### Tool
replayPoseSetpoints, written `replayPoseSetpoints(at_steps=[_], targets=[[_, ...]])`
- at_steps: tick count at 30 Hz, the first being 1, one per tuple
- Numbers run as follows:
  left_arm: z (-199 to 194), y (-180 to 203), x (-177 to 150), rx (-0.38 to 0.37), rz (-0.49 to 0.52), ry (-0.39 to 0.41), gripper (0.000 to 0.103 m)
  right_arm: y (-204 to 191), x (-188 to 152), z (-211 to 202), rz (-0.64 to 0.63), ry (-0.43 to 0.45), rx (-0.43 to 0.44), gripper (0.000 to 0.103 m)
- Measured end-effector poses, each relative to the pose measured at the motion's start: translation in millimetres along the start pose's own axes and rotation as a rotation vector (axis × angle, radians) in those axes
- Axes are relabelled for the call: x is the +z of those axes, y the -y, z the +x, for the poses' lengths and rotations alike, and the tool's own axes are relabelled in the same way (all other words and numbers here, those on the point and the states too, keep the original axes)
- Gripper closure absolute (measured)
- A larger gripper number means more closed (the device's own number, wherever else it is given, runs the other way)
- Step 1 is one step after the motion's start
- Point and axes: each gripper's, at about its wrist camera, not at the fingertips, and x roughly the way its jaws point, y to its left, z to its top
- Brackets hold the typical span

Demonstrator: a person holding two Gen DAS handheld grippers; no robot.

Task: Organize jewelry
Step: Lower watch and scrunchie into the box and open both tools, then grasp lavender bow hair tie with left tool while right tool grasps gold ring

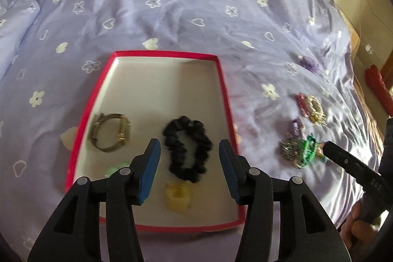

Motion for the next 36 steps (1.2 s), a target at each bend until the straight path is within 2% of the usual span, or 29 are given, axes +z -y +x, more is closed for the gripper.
replayPoseSetpoints(at_steps=[10,22,29,36], targets=[[3.3,38.9,-9.4,-0.049,0.045,-0.028,0.054,44.7,-1.8,-30.2,0.074,0.043,-0.064,0.057],[10.3,76.3,-7.3,-0.095,0.096,-0.042,0.054,79.3,-5.0,-42.5,0.081,0.046,-0.146,0.057],[22.9,101.3,-1.7,-0.127,0.13,-0.05,0.054,90.1,1.2,-33.1,0.07,0.035,-0.168,0.057],[44.7,127.5,8.3,-0.183,0.164,-0.071,0.054,92.5,21.5,-0.4,0.031,0.001,-0.185,0.059]])
